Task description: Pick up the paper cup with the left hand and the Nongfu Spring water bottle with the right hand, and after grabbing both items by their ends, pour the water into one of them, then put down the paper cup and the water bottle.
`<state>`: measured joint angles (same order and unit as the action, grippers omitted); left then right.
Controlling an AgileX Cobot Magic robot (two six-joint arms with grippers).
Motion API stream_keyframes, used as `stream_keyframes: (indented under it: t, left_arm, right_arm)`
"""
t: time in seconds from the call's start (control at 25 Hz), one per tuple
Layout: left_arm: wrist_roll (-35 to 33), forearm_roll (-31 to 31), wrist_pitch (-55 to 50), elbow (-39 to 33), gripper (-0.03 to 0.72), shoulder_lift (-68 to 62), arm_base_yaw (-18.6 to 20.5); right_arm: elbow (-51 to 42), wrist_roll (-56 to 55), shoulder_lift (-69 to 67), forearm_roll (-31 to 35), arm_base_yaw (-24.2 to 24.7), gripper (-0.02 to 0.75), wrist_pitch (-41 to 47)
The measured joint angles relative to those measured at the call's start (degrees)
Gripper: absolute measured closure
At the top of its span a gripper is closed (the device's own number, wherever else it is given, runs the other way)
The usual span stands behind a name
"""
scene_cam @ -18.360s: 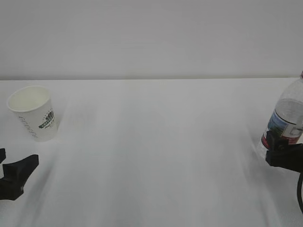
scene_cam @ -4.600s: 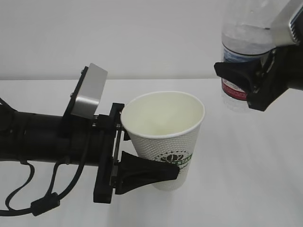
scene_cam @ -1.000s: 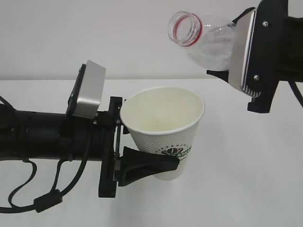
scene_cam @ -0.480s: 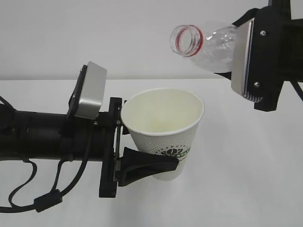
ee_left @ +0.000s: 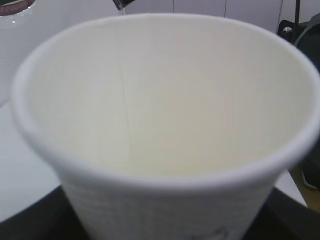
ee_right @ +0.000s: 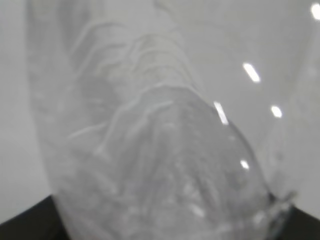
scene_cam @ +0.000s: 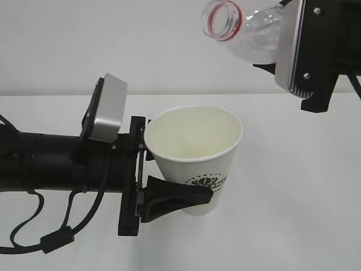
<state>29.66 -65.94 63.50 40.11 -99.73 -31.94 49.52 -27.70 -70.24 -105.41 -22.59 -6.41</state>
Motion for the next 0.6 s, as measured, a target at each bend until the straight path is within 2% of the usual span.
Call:
stream_keyframes:
  t: [0.6]
  left_arm:
    - [0.0,0.0,0.0,0.0,0.157,0.0,0.0]
  right_arm:
    - [0.0,6.44,0.0,0.0,0.0,0.267,0.03]
